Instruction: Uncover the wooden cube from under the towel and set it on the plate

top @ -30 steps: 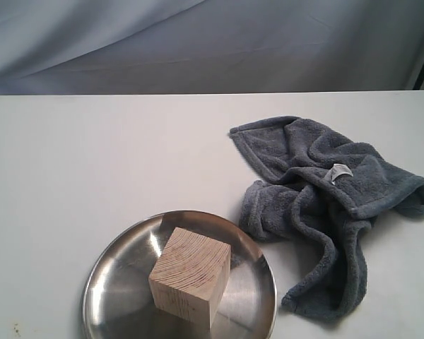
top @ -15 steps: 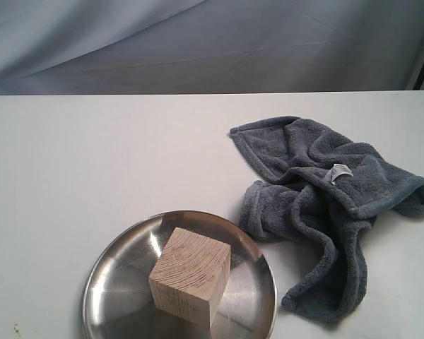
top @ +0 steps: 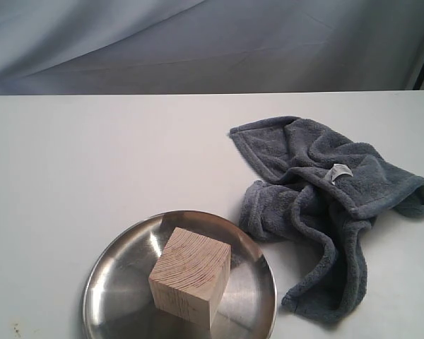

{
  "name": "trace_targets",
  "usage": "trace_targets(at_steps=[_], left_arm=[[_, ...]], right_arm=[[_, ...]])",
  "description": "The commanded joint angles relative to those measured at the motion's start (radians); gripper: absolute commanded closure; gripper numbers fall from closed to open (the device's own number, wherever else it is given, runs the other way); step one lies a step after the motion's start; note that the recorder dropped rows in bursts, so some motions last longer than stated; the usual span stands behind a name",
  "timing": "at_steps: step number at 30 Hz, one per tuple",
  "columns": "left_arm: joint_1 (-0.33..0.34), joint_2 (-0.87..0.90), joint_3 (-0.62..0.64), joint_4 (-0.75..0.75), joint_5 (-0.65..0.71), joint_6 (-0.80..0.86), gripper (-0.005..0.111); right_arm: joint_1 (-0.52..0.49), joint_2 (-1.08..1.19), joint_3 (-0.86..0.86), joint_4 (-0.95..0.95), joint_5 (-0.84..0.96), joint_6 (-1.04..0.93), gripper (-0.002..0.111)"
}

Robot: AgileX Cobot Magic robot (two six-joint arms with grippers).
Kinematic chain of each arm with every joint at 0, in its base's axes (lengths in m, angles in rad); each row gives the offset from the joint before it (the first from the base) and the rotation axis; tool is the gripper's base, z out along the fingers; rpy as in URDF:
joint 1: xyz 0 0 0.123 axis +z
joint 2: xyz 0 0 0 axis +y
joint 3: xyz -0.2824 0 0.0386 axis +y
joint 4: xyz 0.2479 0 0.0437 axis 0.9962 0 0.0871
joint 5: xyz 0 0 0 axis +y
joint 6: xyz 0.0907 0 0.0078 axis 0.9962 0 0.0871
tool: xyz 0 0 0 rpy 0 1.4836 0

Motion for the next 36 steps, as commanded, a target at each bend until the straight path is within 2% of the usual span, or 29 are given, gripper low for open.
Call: trace_targets(at_steps=[1, 16, 22, 24, 31, 36], left_arm=[[0.001, -0.003, 0.004, -0.008, -0.002, 0.000, 0.107], [0.001, -0.003, 0.004, -0.008, -0.003, 0.000, 0.107], [0.001, -0.003, 0.004, -0.008, -0.003, 0.000, 0.107], [0.001, -0.003, 0.004, -0.008, -0.003, 0.000, 0.107], [0.001, -0.003, 0.004, -0.008, -0.003, 0.000, 0.107], [0.001, -0.003, 0.004, -0.008, -0.003, 0.000, 0.107]], right_arm=[[0.001, -0.143, 0.001, -0.011, 0.010, 0.008, 0.108], [0.001, -0.143, 0.002, 0.001, -0.039, 0.008, 0.108], [0.001, -0.143, 0.002, 0.164, -0.056, 0.008, 0.108], [0.001, -0.143, 0.002, 0.143, -0.054, 0.016, 0.108], [0.001, -0.143, 0.084, -0.161, -0.058, 0.368, 0.108], [0.001, -0.143, 0.215, -0.298, -0.175, 0.661, 0.108]])
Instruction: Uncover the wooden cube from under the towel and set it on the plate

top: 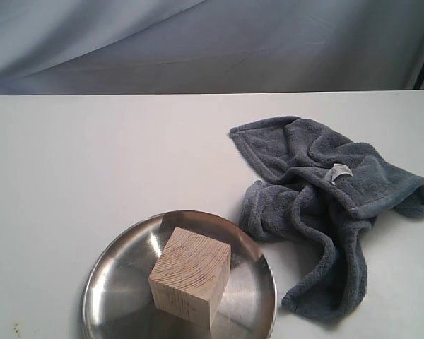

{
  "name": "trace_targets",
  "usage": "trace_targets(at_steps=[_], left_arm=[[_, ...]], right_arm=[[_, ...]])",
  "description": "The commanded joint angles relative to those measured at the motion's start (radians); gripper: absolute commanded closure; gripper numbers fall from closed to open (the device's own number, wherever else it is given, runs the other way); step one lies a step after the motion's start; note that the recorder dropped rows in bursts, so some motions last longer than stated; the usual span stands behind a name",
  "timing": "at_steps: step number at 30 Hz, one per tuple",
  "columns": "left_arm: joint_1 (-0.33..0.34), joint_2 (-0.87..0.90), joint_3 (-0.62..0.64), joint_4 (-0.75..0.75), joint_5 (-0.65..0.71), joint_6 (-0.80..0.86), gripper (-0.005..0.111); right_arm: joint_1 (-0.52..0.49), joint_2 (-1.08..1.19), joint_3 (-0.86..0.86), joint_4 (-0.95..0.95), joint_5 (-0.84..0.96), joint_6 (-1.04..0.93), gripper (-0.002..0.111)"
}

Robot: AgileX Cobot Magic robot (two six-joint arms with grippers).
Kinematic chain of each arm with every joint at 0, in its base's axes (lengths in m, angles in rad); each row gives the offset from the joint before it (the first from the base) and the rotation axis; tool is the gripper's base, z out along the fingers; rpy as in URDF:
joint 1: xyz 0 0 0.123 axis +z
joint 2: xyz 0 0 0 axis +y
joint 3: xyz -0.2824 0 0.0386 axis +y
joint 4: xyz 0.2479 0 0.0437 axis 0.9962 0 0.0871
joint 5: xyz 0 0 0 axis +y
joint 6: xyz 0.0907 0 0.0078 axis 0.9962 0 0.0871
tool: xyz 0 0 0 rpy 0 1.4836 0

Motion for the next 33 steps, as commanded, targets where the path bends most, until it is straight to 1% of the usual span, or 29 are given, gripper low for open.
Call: trace_targets(at_steps=[1, 3, 6, 9, 19, 23, 28, 31, 33], left_arm=[[0.001, -0.003, 0.004, -0.008, -0.003, 0.000, 0.107], [0.001, -0.003, 0.004, -0.008, -0.003, 0.000, 0.107], [0.001, -0.003, 0.004, -0.008, -0.003, 0.000, 0.107], [0.001, -0.003, 0.004, -0.008, -0.003, 0.000, 0.107], [0.001, -0.003, 0.004, -0.008, -0.003, 0.000, 0.107], [0.001, -0.003, 0.004, -0.008, -0.003, 0.000, 0.107], [0.001, -0.003, 0.004, -0.008, -0.003, 0.000, 0.107], [0.001, -0.003, 0.004, -0.008, -0.003, 0.000, 0.107], [0.001, -0.003, 0.004, -0.008, -0.003, 0.000, 0.107]], right_arm=[[0.001, -0.002, 0.112, -0.131, -0.129, 0.179, 0.108], [0.001, -0.002, 0.153, -0.173, -0.175, 0.169, 0.108], [0.001, -0.002, 0.199, -0.238, -0.180, 0.117, 0.108], [0.001, -0.002, 0.245, -0.242, -0.184, 0.064, 0.108], [0.001, -0.002, 0.397, -0.233, -0.258, 0.062, 0.108], [0.001, -0.002, 0.397, -0.233, -0.145, 0.062, 0.108], [0.001, -0.002, 0.397, -0.139, -0.139, 0.062, 0.108], [0.001, -0.002, 0.397, -0.023, -0.136, -0.005, 0.108], [0.001, -0.002, 0.397, 0.036, -0.099, -0.064, 0.108]])
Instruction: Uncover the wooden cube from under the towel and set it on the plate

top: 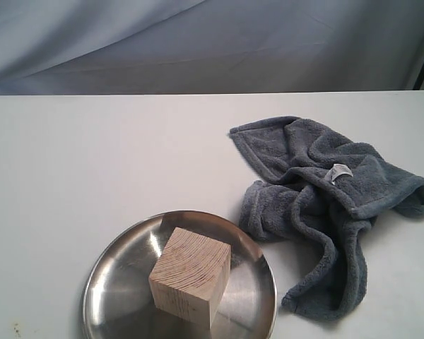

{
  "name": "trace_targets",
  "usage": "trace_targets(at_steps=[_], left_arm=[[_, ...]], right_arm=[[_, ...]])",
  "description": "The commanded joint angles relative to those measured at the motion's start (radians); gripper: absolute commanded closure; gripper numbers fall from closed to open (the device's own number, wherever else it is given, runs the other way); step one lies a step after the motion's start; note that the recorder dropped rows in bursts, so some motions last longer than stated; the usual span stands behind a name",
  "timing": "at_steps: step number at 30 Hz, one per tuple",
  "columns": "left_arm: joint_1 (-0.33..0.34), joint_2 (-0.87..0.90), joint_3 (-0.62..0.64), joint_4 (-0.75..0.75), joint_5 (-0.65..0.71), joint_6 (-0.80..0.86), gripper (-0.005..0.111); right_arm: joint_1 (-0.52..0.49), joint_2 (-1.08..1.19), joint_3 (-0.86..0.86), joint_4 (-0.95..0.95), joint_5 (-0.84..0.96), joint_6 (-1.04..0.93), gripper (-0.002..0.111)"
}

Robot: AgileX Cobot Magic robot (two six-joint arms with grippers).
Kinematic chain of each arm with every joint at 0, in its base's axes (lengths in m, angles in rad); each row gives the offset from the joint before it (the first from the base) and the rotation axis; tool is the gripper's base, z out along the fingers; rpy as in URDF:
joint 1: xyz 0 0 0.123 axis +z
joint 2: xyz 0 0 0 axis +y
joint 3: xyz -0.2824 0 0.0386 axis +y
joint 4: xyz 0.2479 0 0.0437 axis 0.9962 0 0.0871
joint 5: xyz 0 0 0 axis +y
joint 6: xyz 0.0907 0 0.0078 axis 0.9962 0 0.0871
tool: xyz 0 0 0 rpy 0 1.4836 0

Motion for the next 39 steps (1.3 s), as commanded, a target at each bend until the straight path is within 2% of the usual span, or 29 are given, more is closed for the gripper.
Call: trace_targets(at_steps=[1, 3, 39], left_arm=[[0.001, -0.003, 0.004, -0.008, -0.003, -0.002, 0.107], [0.001, -0.003, 0.004, -0.008, -0.003, -0.002, 0.107], [0.001, -0.003, 0.004, -0.008, -0.003, -0.002, 0.107]], right_arm=[[0.001, -0.004, 0.004, 0.127, 0.070, -0.109, 0.108], [0.001, -0.004, 0.004, 0.145, 0.138, -0.120, 0.108], [0.001, -0.004, 0.004, 0.145, 0.129, -0.119, 0.108]])
